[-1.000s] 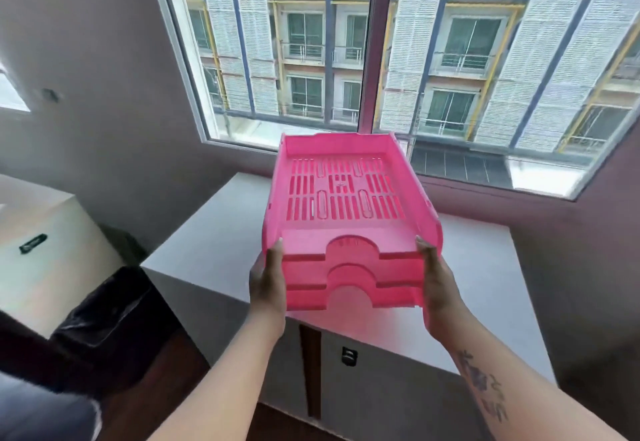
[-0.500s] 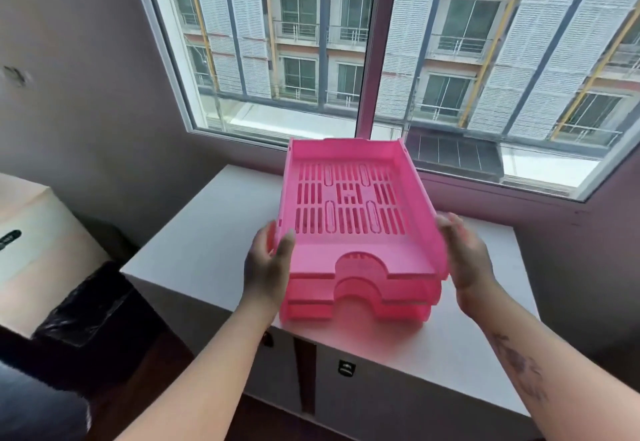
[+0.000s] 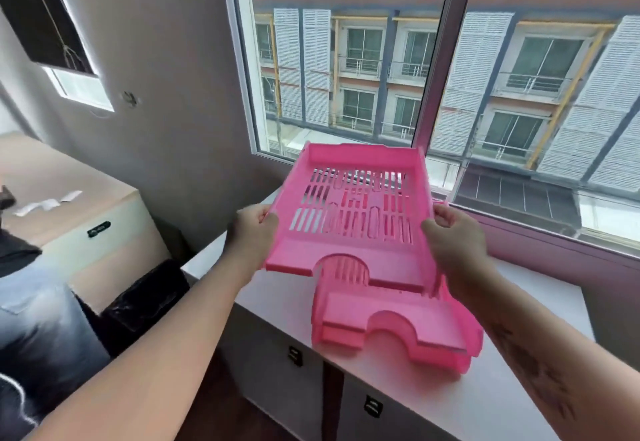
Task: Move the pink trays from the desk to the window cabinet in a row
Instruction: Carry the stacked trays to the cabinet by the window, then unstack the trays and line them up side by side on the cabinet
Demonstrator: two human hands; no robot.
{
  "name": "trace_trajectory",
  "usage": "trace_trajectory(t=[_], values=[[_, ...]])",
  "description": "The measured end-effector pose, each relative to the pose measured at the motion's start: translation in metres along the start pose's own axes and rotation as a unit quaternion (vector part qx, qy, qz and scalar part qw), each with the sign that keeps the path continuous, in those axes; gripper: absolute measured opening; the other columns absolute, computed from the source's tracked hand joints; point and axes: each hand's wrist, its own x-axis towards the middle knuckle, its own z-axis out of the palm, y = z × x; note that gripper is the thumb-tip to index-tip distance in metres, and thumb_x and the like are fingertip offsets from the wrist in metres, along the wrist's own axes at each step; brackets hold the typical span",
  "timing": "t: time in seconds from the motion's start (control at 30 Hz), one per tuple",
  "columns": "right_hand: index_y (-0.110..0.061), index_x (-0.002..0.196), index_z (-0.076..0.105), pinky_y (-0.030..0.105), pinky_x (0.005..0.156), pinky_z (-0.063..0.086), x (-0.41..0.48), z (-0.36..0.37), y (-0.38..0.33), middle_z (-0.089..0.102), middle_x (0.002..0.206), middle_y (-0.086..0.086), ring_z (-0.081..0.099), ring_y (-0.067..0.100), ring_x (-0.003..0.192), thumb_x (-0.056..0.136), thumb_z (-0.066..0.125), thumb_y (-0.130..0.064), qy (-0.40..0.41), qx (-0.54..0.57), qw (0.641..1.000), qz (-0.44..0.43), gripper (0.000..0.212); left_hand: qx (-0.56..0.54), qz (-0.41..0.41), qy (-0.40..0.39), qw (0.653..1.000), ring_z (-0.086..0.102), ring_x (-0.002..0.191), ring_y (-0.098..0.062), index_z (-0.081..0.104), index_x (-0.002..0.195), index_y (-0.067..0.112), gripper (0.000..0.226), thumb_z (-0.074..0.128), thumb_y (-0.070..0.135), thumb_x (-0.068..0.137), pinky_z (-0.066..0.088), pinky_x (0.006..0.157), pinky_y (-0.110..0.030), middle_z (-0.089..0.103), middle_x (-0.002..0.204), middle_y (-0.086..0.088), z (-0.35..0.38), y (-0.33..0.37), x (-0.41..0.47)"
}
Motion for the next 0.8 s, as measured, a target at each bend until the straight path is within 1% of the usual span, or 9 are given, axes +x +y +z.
trace_trajectory(t=[0.13, 0.23, 0.3, 0.4, 0.47, 0.53, 0.6, 0.7, 0.8], values=[[-0.014, 0.111, 0.069, 0.047, 0.074, 0.062, -0.01, 0.075, -0.026, 0.074, 0.093, 0.002, 0.072, 0.027, 0.082, 0.088, 0.061, -0.006, -0.051, 0.028, 0.998, -0.022, 0.026, 0.016, -0.001, 0.046, 0.999, 0.05, 0.048, -0.019, 0.067, 0.079, 0.012, 0.033, 0.044, 0.035, 0.078, 0.039, 0.04, -0.032, 0.055, 0.059, -0.002, -0.061, -0.039, 0.047], [-0.011, 0.117, 0.067, 0.033, 0.062, 0.058, -0.018, 0.135, -0.031, 0.072, 0.094, 0.002, 0.067, 0.019, 0.074, 0.09, 0.056, -0.004, -0.065, 0.018, 0.997, -0.045, 0.03, -0.007, -0.004, 0.063, 0.998, 0.043, 0.062, -0.016, 0.059, 0.072, 0.018, 0.02, 0.044, 0.031, 0.078, 0.034, 0.057, -0.033, 0.05, 0.068, -0.004, -0.093, -0.075, 0.069], [-0.012, 0.122, 0.063, 0.028, 0.064, 0.056, -0.022, 0.17, -0.029, 0.069, 0.09, -0.004, 0.066, 0.016, 0.075, 0.091, 0.055, -0.004, -0.067, 0.009, 0.997, -0.038, 0.034, -0.024, -0.016, 0.055, 0.998, 0.04, 0.068, -0.014, 0.053, 0.081, 0.023, 0.009, 0.044, 0.022, 0.083, 0.03, 0.061, -0.033, 0.045, 0.073, -0.003, -0.105, -0.101, 0.079], [-0.013, 0.122, 0.062, 0.038, 0.069, 0.062, -0.025, 0.212, -0.013, 0.064, 0.085, -0.011, 0.069, 0.019, 0.081, 0.092, 0.054, -0.004, -0.07, -0.002, 0.998, 0.002, 0.033, -0.029, -0.047, 0.033, 0.998, 0.044, 0.069, -0.015, 0.054, 0.082, 0.024, 0.016, 0.044, 0.015, 0.091, 0.033, 0.061, -0.032, 0.05, 0.074, -0.004, -0.109, -0.144, 0.093], [-0.01, 0.125, 0.06, 0.042, 0.079, 0.06, -0.024, 0.233, 0.001, 0.071, 0.104, 0.002, 0.068, 0.023, 0.088, 0.092, 0.053, -0.004, -0.053, -0.036, 0.998, 0.026, 0.034, -0.031, -0.07, 0.023, 0.997, 0.049, 0.068, -0.016, 0.06, 0.081, 0.021, 0.02, 0.045, 0.015, 0.093, 0.037, 0.06, -0.033, 0.056, 0.075, -0.005, -0.104, -0.169, 0.101], [-0.008, 0.132, 0.056, 0.034, 0.083, 0.052, -0.023, 0.25, 0.017, 0.066, 0.123, 0.012, 0.061, 0.021, 0.091, 0.092, 0.053, -0.005, -0.031, -0.064, 0.996, 0.049, 0.04, -0.026, -0.084, 0.011, 0.996, 0.052, 0.066, -0.018, 0.065, 0.082, 0.018, 0.022, 0.047, 0.016, 0.094, 0.039, 0.059, -0.032, 0.062, 0.075, -0.004, -0.096, -0.19, 0.105], [-0.008, 0.135, 0.054, 0.032, 0.087, 0.047, -0.025, 0.262, 0.033, 0.064, 0.129, 0.013, 0.06, 0.021, 0.096, 0.092, 0.053, -0.006, -0.024, -0.081, 0.994, 0.065, 0.043, -0.012, -0.098, 0.006, 0.995, 0.056, 0.064, -0.013, 0.068, 0.083, 0.023, 0.024, 0.048, 0.017, 0.094, 0.041, 0.056, -0.029, 0.067, 0.074, 0.004, -0.088, -0.209, 0.106], [-0.013, 0.143, 0.046, 0.037, 0.097, 0.05, -0.03, 0.273, 0.055, 0.056, 0.141, 0.011, 0.059, 0.029, 0.118, 0.094, 0.051, -0.006, -0.038, -0.085, 0.991, 0.1, 0.05, -0.013, -0.11, -0.006, 0.994, 0.061, 0.068, -0.001, 0.065, 0.079, 0.041, 0.03, 0.05, 0.019, 0.094, 0.044, 0.053, -0.023, 0.07, 0.076, 0.013, -0.082, -0.232, 0.1], [-0.016, 0.148, 0.038, 0.043, 0.092, 0.055, -0.032, 0.275, 0.059, 0.05, 0.147, 0.01, 0.059, 0.031, 0.119, 0.095, 0.047, -0.006, -0.064, -0.1, 0.986, 0.116, 0.055, -0.004, -0.106, -0.025, 0.994, 0.065, 0.079, 0.001, 0.062, 0.08, 0.046, 0.024, 0.054, 0.026, 0.092, 0.045, 0.056, -0.02, 0.07, 0.081, 0.015, -0.084, -0.245, 0.101]])
